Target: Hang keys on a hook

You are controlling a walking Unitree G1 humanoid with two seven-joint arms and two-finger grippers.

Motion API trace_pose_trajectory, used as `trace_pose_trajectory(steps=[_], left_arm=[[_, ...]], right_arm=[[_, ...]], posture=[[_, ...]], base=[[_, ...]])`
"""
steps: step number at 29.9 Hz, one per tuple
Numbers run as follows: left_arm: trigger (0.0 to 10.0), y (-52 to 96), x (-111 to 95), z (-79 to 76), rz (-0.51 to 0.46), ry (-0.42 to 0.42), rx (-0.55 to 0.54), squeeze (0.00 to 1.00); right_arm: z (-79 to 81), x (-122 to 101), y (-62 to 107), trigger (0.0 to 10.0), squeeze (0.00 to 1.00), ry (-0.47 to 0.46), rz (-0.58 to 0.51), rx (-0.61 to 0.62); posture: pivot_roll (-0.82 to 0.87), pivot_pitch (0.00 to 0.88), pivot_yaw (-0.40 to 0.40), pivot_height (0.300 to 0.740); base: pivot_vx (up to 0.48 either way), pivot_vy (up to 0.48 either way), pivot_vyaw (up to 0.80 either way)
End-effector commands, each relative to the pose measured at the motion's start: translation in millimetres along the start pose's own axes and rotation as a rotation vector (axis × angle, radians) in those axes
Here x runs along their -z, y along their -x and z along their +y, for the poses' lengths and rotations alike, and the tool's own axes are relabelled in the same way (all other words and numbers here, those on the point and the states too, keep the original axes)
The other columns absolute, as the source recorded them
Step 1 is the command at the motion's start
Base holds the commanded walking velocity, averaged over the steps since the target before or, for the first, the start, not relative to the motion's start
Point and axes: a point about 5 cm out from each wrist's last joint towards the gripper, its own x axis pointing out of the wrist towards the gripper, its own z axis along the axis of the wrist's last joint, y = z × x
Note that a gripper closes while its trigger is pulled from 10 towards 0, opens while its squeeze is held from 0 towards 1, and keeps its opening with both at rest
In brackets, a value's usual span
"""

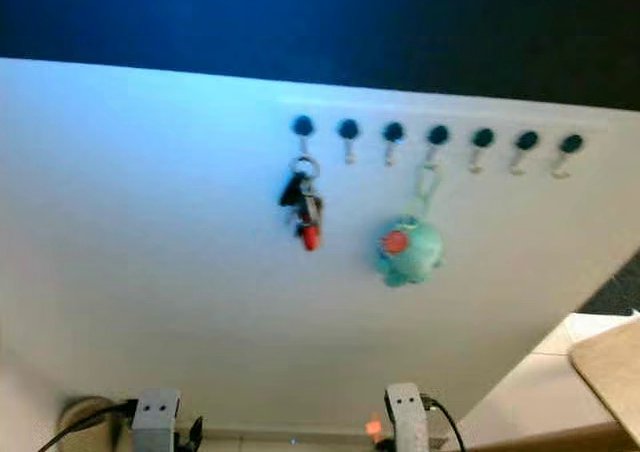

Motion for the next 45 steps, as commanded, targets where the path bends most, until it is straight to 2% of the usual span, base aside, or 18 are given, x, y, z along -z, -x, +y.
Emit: trace_pose_trajectory(steps=[1, 7, 17, 22, 24, 25, 26, 27, 29, 30, 31, 32, 34, 35, 36, 37, 39, 45], left_arm=[[10.0, 2.1, 2.6, -2.2, 0.002, -0.022, 0.023, 0.00], [10.0, 2.5, 2.4, -3.5, -0.004, -0.028, 0.035, 0.00], [10.0, 3.0, 2.4, -0.1, -0.009, -0.003, 0.004, 0.00], [10.0, 4.0, -5.5, 8.6, -0.075, -0.059, 0.008, 0.00], [10.0, 6.5, -13.5, 8.5, -0.138, -0.176, 0.121, 0.00], [10.0, 6.5, -13.5, 8.5, -0.138, -0.176, 0.121, 0.00], [10.0, 9.2, -16.5, 7.2, -0.169, -0.246, 0.189, 0.00], [10.0, 9.2, -16.5, 7.2, -0.169, -0.246, 0.189, 0.00], [10.0, 17.7, -23.8, 4.1, -0.236, -0.377, 0.344, 0.00], [10.0, 17.7, -23.8, 4.1, -0.236, -0.377, 0.344, 0.00], [10.0, 21.7, -28.7, 2.9, -0.268, -0.409, 0.400, 0.00], [10.0, 21.7, -28.7, 2.9, -0.268, -0.409, 0.400, 0.00], [10.0, 30.3, -51.5, -1.3, -0.374, -0.432, 0.484, 0.00], [10.0, 30.3, -51.5, -1.3, -0.374, -0.432, 0.484, 0.00], [10.0, 35.3, -64.2, -5.0, -0.428, -0.440, 0.522, 0.00], [10.0, 35.3, -64.2, -5.0, -0.428, -0.440, 0.522, 0.00], [10.0, 47.7, -85.8, -14.8, -0.512, -0.465, 0.603, 0.00], [10.0, 66.6, -105.7, -29.9, -0.590, -0.497, 0.727, 0.00]], right_arm=[[-6.5, 4.0, 2.7, 10.0, 0.00, -0.010, 0.008, 0.024], [-6.1, 5.5, 2.9, 10.0, 0.00, -0.013, 0.011, 0.024], [-6.1, 5.9, 3.2, 10.0, 0.00, -0.006, 0.009, 0.018], [-0.4, -7.1, 1.2, 10.0, 0.00, 0.077, -0.057, -0.043], [3.4, -18.3, 0.9, 10.0, 0.00, 0.143, -0.125, -0.086], [3.4, -18.3, 0.9, 10.0, 0.00, 0.143, -0.125, -0.086], [5.4, -25.1, 1.3, 10.0, 0.00, 0.180, -0.170, -0.109], [5.4, -25.1, 1.3, 10.0, 0.00, 0.180, -0.170, -0.109], [11.7, -49.7, 5.8, 10.0, 0.00, 0.261, -0.340, -0.176], [11.7, -49.7, 5.8, 10.0, 0.00, 0.261, -0.340, -0.176], [15.2, -62.9, 10.0, 10.0, 0.00, 0.286, -0.435, -0.209], [15.2, -62.9, 10.0, 10.0, 0.00, 0.286, -0.435, -0.209], [26.5, -99.3, 29.1, 10.0, 0.00, 0.319, -0.690, -0.285], [26.5, -99.3, 29.1, 10.0, 0.00, 0.319, -0.690, -0.285], [33.2, -115.0, 41.9, 10.0, 0.00, 0.328, -0.802, -0.318], [33.2, -115.0, 41.9, 10.0, 0.00, 0.328, -0.802, -0.318], [46.4, -135.3, 66.0, 10.0, 0.00, 0.334, -0.957, -0.382], [68.8, -141.0, 94.9, 10.0, 0.00, 0.383, -1.052, -0.498]], posture=[[0.08, 0.044, -0.057, 0.740], [0.07, 0.044, -0.055, 0.740], [0.07, 0.046, -0.055, 0.740], [0.07, 0.049, -0.057, 0.740], [0.07, 0.052, -0.060, 0.740], [0.07, 0.052, -0.060, 0.740], [0.07, 0.056, -0.059, 0.740], [0.07, 0.056, -0.059, 0.740], [0.07, 0.061, -0.056, 0.740], [0.07, 0.061, -0.056, 0.740], [0.06, 0.063, -0.055, 0.740], [0.06, 0.063, -0.055, 0.740], [0.06, 0.065, -0.055, 0.740], [0.06, 0.065, -0.055, 0.740], [0.06, 0.065, -0.056, 0.740], [0.06, 0.065, -0.056, 0.740], [0.06, 0.069, -0.058, 0.740], [0.05, 0.072, -0.056, 0.740]], base=[[0.000, -0.292, 0.00], [0.000, -0.449, 0.00], [0.000, 0.000, 0.00], [0.000, 0.000, 0.00], [0.000, 0.000, 0.00], [0.000, 0.000, 0.00], [0.000, 0.000, 0.00], [0.000, 0.000, 0.00], [0.000, 0.000, 0.00], [0.000, 0.000, 0.00], [0.000, 0.000, 0.00], [0.000, 0.000, 0.00], [0.000, 0.000, 0.00], [0.000, 0.000, 0.00], [0.000, 0.000, 0.00], [0.000, 0.000, 0.00], [0.000, 0.000, 0.00], [0.000, 0.000, 0.00]])
